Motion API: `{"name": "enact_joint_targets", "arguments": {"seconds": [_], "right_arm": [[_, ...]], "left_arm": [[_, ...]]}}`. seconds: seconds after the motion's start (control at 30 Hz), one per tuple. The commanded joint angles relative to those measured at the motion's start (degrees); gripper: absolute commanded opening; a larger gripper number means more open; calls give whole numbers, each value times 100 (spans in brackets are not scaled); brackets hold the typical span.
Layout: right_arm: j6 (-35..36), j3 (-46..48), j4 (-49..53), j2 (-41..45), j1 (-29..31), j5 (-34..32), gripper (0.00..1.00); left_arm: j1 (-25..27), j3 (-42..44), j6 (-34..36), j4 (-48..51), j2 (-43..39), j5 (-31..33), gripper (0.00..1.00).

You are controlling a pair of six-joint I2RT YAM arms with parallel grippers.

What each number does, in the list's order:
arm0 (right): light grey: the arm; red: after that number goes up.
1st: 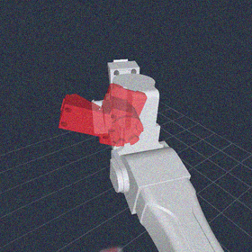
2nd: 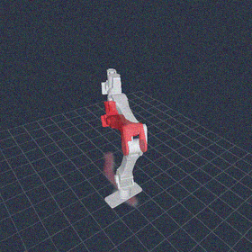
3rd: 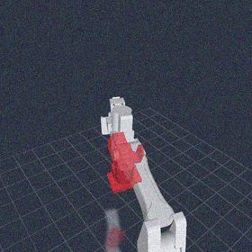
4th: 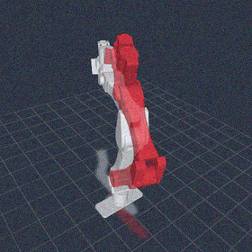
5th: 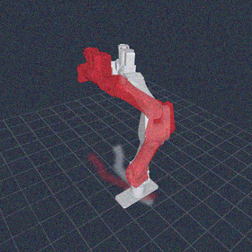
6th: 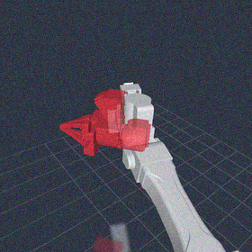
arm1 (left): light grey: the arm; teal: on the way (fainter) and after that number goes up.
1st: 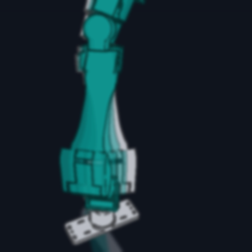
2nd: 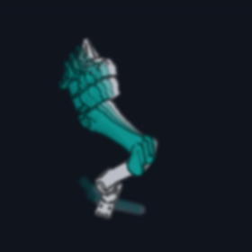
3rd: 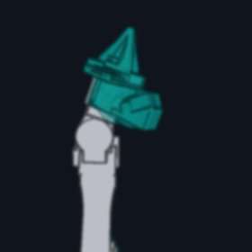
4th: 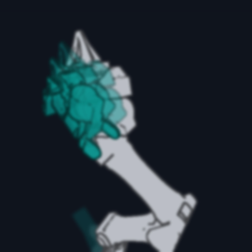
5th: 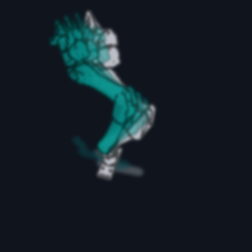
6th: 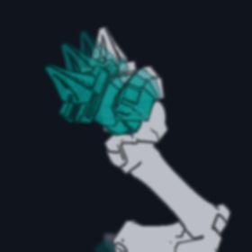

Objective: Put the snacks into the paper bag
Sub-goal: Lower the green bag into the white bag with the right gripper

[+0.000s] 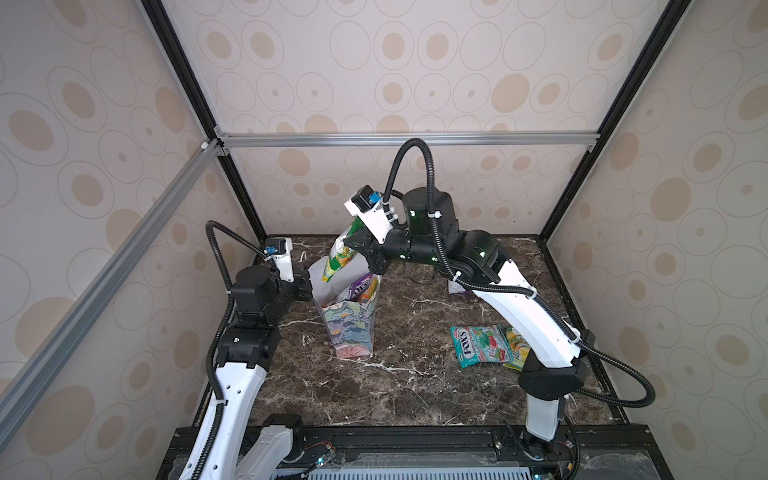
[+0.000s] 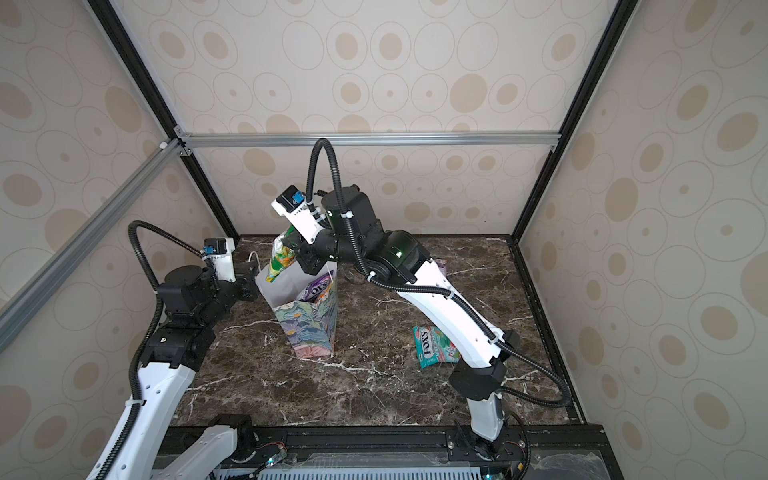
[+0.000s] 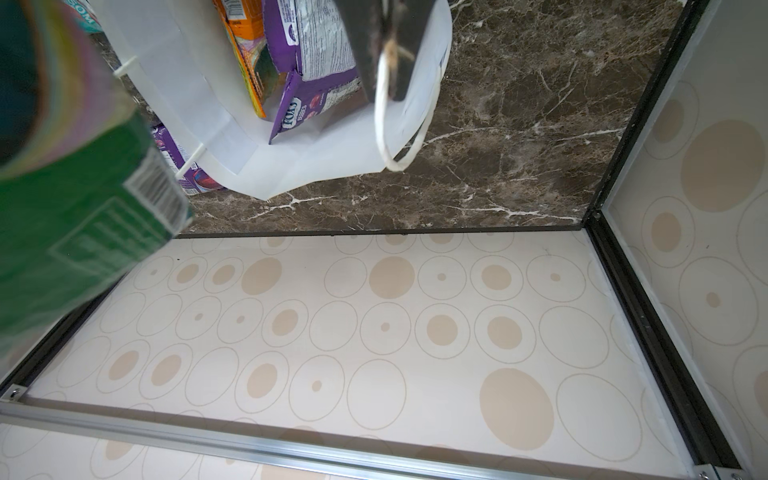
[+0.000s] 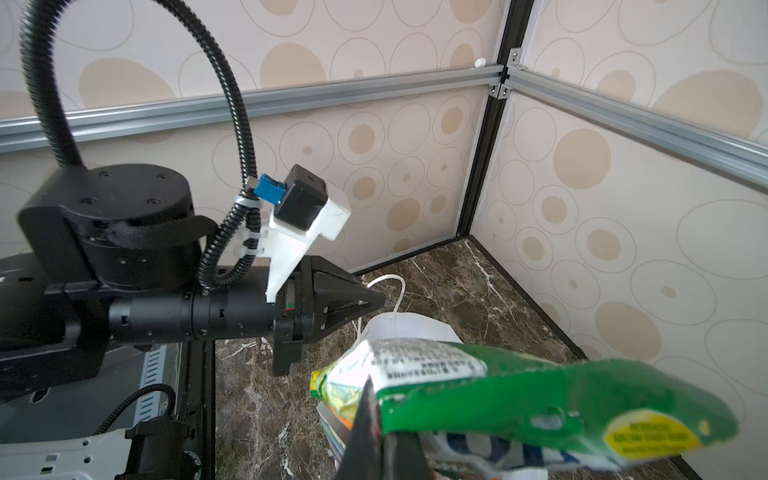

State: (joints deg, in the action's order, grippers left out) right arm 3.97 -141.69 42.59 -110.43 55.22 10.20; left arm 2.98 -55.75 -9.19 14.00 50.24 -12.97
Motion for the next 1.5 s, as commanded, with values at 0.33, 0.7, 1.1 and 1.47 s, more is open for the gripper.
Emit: {"name": "enact_joint_targets", "arguments": {"seconds": [0.33, 0.7, 1.1, 1.47], "right_arm": [[528, -204, 360, -642, 2, -300, 0], [481, -361, 415, -1211, 2, -867, 0], [421, -588, 235, -1716, -11, -1080, 0], [381, -412, 268, -1509, -7, -1073, 26]], "left_arm": [[-18, -69, -39, -109, -102, -30, 4], [-25, -68, -39, -115, -76, -28, 4], [-26, -70, -26, -109, -67, -27, 4], [-26, -59, -39, -121, -76, -54, 4]]}}
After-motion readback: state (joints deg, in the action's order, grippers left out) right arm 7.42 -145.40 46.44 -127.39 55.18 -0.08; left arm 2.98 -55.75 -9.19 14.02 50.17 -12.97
